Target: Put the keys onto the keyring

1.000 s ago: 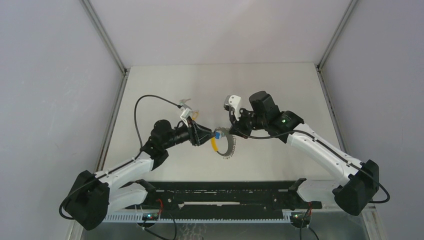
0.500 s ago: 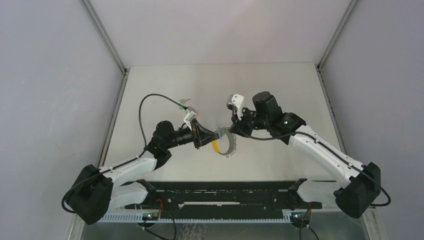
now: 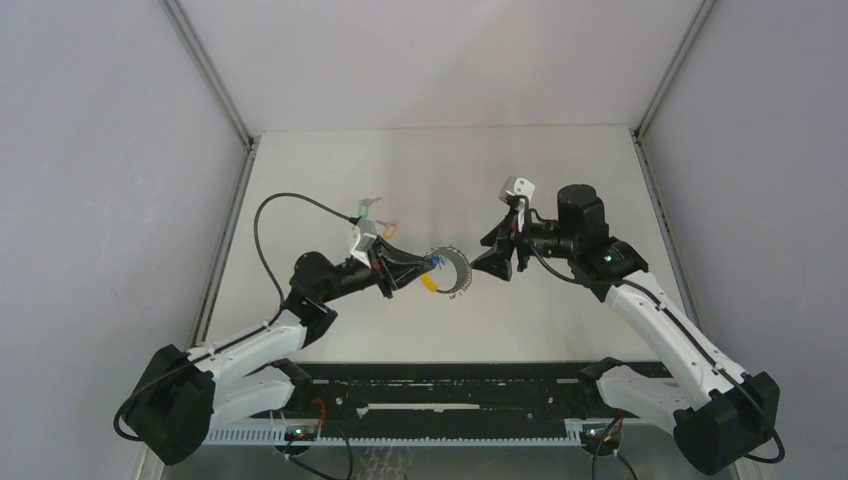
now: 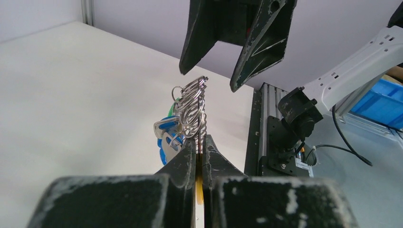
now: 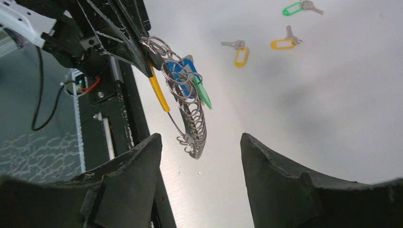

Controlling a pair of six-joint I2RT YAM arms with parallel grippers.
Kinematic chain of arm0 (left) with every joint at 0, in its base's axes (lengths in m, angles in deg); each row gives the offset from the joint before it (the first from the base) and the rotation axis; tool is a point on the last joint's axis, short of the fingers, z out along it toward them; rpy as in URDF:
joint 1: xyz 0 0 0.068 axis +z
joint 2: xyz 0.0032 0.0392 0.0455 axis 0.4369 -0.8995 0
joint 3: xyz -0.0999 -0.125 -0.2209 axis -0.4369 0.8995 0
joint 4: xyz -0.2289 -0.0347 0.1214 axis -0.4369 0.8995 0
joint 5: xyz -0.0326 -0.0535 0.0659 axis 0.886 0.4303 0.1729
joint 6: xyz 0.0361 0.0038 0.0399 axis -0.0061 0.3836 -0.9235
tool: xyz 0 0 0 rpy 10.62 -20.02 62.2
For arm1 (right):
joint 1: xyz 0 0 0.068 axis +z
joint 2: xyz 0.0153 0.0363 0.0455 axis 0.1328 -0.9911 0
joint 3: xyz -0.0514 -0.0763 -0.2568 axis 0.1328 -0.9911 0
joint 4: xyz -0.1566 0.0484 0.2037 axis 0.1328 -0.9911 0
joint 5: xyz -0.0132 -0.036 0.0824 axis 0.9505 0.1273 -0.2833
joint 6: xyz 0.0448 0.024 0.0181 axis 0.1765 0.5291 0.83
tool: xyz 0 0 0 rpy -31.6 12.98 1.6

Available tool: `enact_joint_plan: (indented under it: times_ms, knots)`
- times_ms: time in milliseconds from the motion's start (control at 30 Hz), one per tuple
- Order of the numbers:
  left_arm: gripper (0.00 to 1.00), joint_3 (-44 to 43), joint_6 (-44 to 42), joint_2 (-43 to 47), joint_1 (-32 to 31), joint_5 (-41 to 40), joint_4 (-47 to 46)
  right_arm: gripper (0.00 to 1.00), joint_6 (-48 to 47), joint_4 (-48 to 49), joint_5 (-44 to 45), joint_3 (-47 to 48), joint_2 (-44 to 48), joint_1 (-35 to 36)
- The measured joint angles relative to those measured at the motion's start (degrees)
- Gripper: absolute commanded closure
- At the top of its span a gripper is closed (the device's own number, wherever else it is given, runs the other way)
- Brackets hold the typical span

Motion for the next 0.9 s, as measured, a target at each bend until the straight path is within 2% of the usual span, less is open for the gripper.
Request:
enact_joint_plan:
  times_ms: [233,433,700,900]
  knots:
    - [1.00,0.0,-0.7,0.0,0.0,1.4,-2.5,0.39,2.2,4.5,-4.6,-1.9,-0.7,-0.2]
    - [1.00,0.0,-0.3,-0.5,0.0,1.6,-5.2,0.44,2.3,7.8,-6.4,-2.1,-2.2,1.3]
    - [1.00,0.0,2.5,-3.4,0.0,2.7,-11.4,0.65,2.1,9.6,-9.3,-2.3,-5.2,2.6]
    - [0.97,0.0,3.4,-3.5,0.0,3.1,-13.0,0.92,0.5,9.5,-10.5,-2.3,-5.1,3.0]
